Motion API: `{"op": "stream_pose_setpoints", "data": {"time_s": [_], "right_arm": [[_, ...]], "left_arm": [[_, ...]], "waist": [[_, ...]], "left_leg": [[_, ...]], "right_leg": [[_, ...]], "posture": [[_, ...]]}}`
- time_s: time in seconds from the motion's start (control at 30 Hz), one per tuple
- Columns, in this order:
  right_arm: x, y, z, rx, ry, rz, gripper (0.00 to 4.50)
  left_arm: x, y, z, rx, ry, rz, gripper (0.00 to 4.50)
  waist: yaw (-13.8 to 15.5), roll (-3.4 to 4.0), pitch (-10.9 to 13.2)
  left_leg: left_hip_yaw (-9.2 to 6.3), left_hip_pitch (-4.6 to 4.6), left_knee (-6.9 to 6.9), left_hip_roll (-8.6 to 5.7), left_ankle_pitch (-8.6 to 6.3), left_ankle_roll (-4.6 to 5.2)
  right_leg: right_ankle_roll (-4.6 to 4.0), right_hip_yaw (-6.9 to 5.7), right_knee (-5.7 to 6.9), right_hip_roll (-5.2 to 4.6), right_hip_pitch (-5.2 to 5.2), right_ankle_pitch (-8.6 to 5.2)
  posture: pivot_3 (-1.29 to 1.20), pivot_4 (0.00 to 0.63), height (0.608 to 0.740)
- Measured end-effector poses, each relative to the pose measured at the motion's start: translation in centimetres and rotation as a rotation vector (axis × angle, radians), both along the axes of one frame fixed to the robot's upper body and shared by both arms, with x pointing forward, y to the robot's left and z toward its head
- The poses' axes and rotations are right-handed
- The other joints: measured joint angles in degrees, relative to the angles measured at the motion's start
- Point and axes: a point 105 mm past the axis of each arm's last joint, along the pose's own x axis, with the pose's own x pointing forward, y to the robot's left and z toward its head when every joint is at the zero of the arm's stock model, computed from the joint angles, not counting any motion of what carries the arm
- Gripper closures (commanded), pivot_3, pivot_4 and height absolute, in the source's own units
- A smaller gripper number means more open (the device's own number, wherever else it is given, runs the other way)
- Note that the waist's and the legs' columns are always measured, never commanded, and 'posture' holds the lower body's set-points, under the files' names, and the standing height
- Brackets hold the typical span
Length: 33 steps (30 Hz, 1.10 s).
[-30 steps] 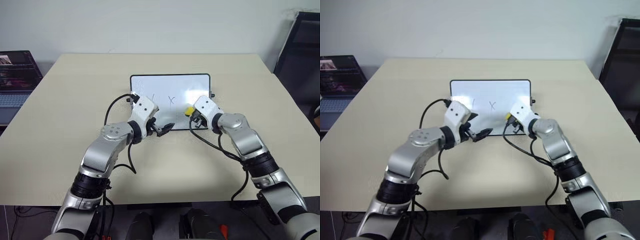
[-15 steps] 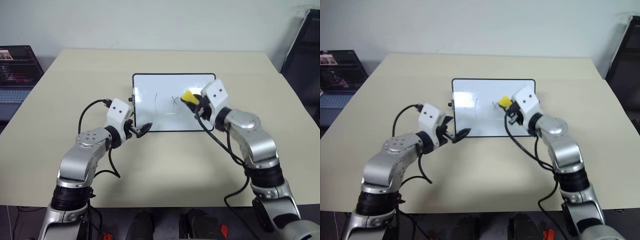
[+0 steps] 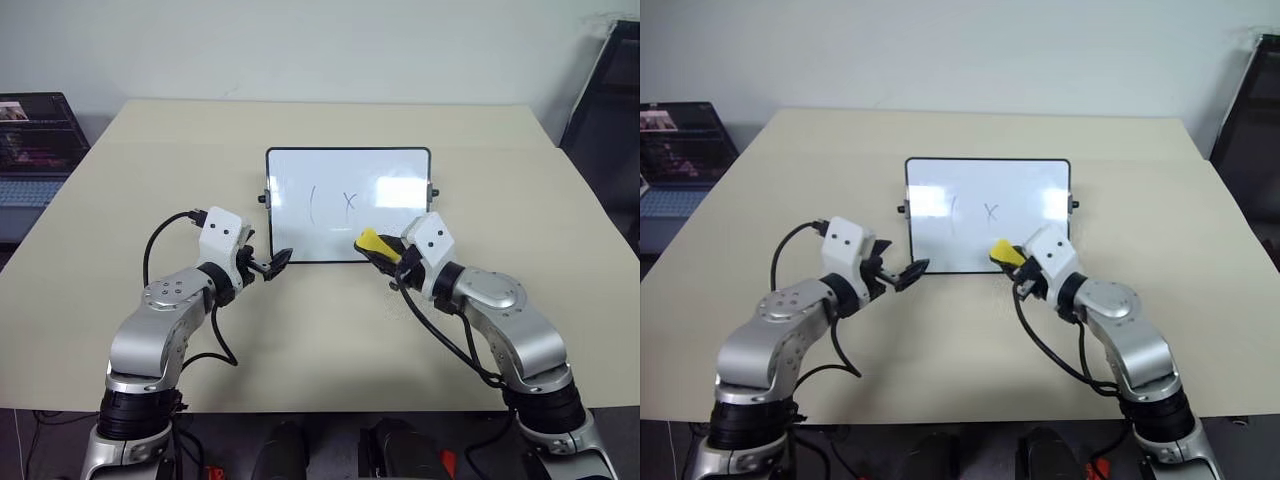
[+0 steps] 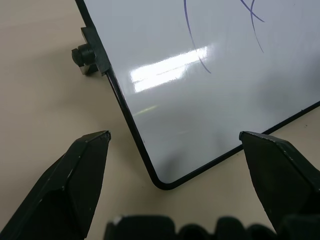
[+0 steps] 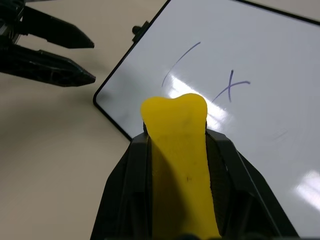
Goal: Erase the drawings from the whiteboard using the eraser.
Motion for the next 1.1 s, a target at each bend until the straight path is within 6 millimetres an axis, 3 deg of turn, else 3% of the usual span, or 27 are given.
{"op": "stream_pose_setpoints", "data": {"time_s": [0.1, 0.4, 0.7, 0.9, 1.03, 1.1], "right_arm": [[1.1, 0.6, 0.6, -0.032, -0.067, 0.003, 3.40], [6.8, 3.9, 2.1, -0.079, -0.173, -0.026, 3.40], [10.6, 2.7, 1.8, -0.181, -0.230, -0.110, 3.40], [10.0, 2.5, 0.2, -0.263, -0.199, -0.023, 3.40], [7.4, 3.6, -3.8, -0.335, -0.099, 0.137, 3.40], [6.9, 3.9, -4.7, -0.363, -0.088, 0.162, 3.40]], "left_arm": [[0.1, 0.0, 0.2, -0.003, -0.005, -0.001, 0.00], [0.9, -1.6, 2.2, -0.017, -0.070, -0.039, 0.00], [0.8, -2.1, 1.9, -0.008, -0.059, -0.063, 0.00], [0.7, -2.3, 1.8, -0.004, -0.059, -0.070, 0.00], [0.8, -2.2, 1.7, -0.008, -0.062, -0.071, 0.00], [0.8, -2.2, 1.6, -0.009, -0.061, -0.070, 0.00]], "waist": [[-0.1, 0.00, 0.0], [0.0, 0.00, 0.0], [0.0, 0.00, 0.0], [0.0, 0.00, 0.0], [-0.1, -0.01, 0.0], [-0.2, -0.01, 0.0]], "left_leg": [[0.02, 0.02, 0.02, 0.00, 0.00, 0.00], [0.06, 0.00, 0.01, 0.00, 0.03, -0.06], [0.09, -0.05, 0.00, 0.01, 0.01, -0.04], [0.09, -0.03, 0.00, 0.02, 0.01, -0.03], [0.09, 0.04, 0.03, 0.04, 0.00, -0.02], [0.08, 0.12, 0.08, 0.03, 0.01, 0.00]], "right_leg": [[0.00, 0.01, 0.01, 0.00, 0.01, 0.00], [-0.01, 0.01, -0.01, -0.01, -0.01, 0.01], [-0.02, 0.04, 0.02, -0.02, -0.09, 0.01], [-0.02, 0.03, 0.02, -0.02, -0.07, 0.01], [-0.02, 0.03, 0.07, -0.01, -0.01, 0.01], [-0.05, 0.03, 0.13, -0.01, 0.06, 0.04]], "posture": [[0.00, 0.150, 0.740], [0.00, 0.150, 0.740], [0.00, 0.150, 0.740], [0.00, 0.150, 0.740], [0.00, 0.150, 0.740], [0.00, 0.150, 0.740]]}}
